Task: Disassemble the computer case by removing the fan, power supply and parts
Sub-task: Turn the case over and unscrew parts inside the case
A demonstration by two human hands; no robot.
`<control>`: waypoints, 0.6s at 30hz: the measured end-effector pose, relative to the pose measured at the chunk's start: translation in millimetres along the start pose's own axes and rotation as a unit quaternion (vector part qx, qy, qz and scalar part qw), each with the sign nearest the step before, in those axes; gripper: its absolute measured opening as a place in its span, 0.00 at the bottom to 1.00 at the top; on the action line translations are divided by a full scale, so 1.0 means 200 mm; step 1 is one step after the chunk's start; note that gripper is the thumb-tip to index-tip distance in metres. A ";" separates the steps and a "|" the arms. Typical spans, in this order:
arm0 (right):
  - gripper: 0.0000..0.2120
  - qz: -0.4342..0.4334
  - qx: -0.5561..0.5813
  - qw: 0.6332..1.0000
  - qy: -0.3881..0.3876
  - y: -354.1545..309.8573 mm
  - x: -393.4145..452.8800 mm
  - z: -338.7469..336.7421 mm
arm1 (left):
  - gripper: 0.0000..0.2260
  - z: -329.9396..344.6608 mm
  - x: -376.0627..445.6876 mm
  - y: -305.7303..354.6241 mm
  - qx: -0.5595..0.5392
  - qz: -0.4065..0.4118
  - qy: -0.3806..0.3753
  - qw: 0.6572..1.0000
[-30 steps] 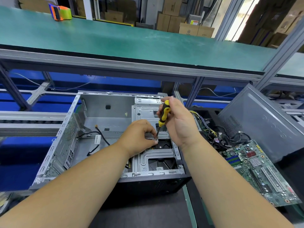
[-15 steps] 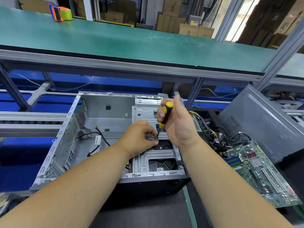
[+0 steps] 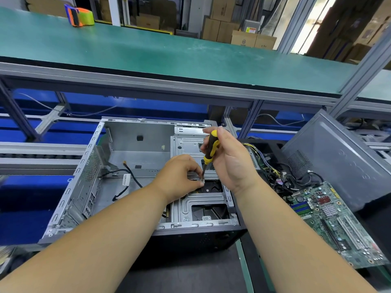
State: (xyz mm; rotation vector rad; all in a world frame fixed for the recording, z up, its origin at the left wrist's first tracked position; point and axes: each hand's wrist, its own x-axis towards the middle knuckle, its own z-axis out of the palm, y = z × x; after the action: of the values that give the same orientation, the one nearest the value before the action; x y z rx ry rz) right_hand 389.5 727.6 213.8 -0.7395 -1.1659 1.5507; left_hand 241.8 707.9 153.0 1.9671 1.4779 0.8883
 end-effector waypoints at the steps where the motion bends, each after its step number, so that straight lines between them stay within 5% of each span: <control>1: 0.13 -0.001 0.008 1.000 0.001 0.00 0.00 0.00 | 0.09 0.00 0.00 0.00 0.001 0.000 0.000 1.000; 9: 0.25 0.020 0.033 0.999 -0.003 0.00 0.01 0.02 | 0.09 0.00 0.00 -0.01 0.005 -0.008 -0.003 1.000; 18: 0.11 -0.004 -0.015 1.000 0.009 -0.01 0.00 0.01 | 0.08 0.00 0.00 -0.01 0.006 -0.004 0.000 1.000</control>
State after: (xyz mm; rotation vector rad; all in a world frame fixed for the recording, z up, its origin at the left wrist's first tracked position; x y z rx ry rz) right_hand 387.8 726.5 216.8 -0.7661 -1.1800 1.5214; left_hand 241.7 709.2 151.4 1.9694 1.4925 0.8775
